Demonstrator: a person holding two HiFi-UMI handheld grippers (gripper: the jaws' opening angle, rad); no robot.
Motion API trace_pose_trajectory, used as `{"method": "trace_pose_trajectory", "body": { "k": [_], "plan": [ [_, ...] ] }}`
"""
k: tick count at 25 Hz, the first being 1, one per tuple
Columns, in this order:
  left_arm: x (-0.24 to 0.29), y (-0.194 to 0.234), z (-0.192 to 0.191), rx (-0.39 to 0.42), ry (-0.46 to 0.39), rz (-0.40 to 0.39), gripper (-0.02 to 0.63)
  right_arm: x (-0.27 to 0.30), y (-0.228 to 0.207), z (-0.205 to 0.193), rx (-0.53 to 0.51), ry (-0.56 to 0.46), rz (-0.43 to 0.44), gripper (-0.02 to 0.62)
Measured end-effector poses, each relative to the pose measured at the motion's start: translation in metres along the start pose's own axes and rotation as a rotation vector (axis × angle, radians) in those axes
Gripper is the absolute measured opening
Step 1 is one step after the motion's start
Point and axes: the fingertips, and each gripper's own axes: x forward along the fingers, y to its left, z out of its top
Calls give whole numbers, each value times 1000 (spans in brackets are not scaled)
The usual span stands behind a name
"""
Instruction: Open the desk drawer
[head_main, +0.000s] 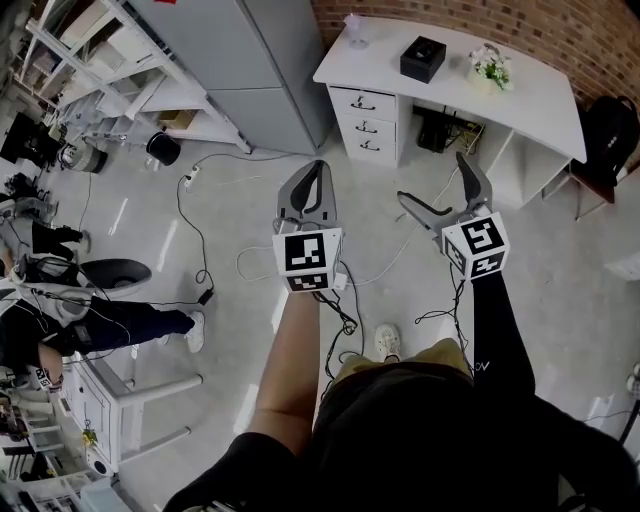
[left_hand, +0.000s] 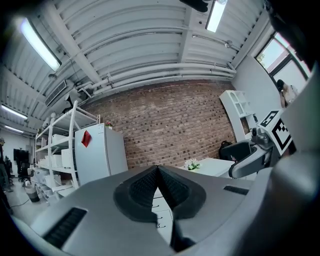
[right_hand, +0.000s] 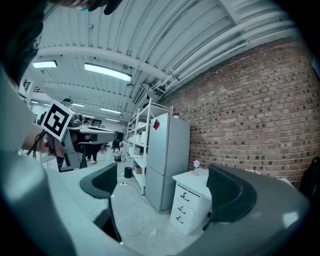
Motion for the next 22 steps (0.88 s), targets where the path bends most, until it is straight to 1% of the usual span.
{"method": "trace_pose_trajectory", "body": {
  "k": [9,15,22],
  "plan": [
    [22,8,-1,-9,-21,-28,9,23,-8,-1,-34,6,-7,566],
    [41,10,1,-3,-17,-37,9,38,-20,2,-29,0,-1,566],
    [83,25,-8,-4,-5,-20,9,82,-47,1,-33,-16,32,566]
  ]
}}
